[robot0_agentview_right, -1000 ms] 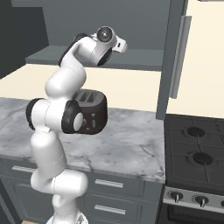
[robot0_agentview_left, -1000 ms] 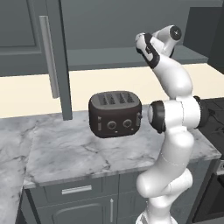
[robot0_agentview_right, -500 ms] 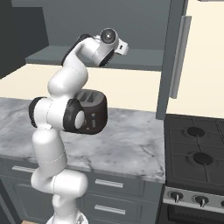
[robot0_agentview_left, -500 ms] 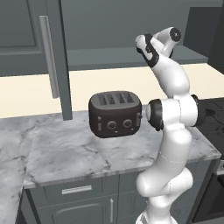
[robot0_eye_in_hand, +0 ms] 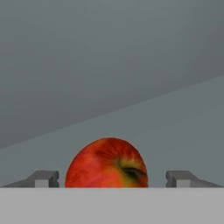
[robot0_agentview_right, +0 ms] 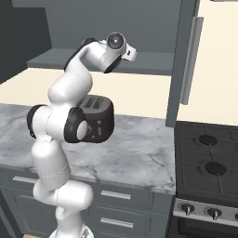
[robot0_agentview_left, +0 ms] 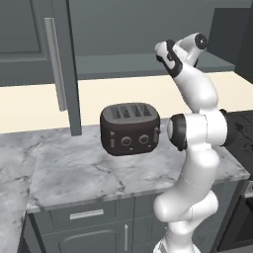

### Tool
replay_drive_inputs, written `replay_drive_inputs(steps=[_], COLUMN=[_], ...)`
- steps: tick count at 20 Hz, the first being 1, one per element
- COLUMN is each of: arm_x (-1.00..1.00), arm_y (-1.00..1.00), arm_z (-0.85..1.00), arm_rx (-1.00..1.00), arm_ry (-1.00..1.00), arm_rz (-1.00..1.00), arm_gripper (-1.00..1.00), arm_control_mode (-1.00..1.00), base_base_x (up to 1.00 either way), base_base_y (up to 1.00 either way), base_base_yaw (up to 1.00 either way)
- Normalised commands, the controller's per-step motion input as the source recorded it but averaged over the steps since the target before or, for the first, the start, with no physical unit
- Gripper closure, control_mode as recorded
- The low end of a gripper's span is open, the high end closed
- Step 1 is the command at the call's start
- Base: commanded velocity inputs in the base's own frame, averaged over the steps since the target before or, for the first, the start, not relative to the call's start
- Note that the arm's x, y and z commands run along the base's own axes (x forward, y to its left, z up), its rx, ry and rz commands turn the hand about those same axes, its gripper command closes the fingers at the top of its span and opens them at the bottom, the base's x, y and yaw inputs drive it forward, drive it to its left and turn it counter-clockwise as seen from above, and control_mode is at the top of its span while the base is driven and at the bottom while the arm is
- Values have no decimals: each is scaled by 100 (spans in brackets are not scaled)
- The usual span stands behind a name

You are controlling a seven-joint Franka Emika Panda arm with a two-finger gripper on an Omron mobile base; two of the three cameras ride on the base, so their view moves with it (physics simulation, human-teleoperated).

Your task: Pick the apple from the counter and place it in the cabinet. Then close the cabinet.

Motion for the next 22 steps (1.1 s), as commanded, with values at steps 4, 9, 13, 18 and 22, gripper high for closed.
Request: replay_drive_inputs(steps=[4,9,13,18,22], arm_x=[-67,-81,-99,-100,-100], arm_y=[0,4,29,48,56], arm_z=[0,1,4,6,24], arm_rx=[0,0,0,-1,-6], arm_ry=[0,0,0,0,8], arm_rz=[0,0,0,0,-1], arm_gripper=[-100,-100,-100,-100,-100], arm_control_mode=[-100,-100,-100,-100,-100], base_base_x=[0,0,0,0,0], base_base_y=[0,0,0,0,0], base_base_yaw=[0,0,0,0,0])
